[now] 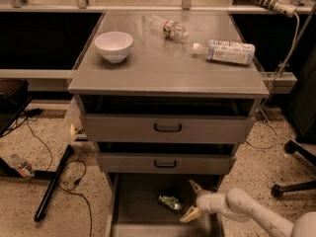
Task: Pick green can from bottom drawer and place on counter
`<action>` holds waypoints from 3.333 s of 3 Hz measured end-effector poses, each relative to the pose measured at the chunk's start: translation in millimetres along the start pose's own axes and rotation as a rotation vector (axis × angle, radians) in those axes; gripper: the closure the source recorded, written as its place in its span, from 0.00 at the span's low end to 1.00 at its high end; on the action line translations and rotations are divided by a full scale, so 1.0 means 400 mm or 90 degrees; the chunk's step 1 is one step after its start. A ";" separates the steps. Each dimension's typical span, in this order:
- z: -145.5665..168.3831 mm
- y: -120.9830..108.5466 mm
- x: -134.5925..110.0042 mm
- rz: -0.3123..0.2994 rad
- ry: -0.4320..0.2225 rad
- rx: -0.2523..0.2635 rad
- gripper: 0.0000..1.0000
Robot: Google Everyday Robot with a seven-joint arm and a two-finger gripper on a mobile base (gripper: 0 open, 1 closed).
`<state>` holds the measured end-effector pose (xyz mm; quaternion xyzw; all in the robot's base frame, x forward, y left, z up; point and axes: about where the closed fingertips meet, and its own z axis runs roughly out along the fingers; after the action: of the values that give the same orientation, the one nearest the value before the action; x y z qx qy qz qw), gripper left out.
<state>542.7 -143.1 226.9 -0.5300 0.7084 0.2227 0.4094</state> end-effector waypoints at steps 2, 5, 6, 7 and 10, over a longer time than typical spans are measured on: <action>0.098 0.038 0.054 -0.046 -0.010 -0.006 0.00; 0.221 0.025 0.111 -0.067 0.014 -0.005 0.00; 0.247 0.024 0.142 -0.046 0.026 -0.017 0.00; 0.248 0.023 0.142 -0.046 0.026 -0.017 0.19; 0.244 0.024 0.135 -0.033 0.025 -0.036 0.89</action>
Offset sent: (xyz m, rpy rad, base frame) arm -0.0013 0.0272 -0.0619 -0.0200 -0.0907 0.0633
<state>561.5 -97.4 126.7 -0.5638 0.6960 0.2213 0.3858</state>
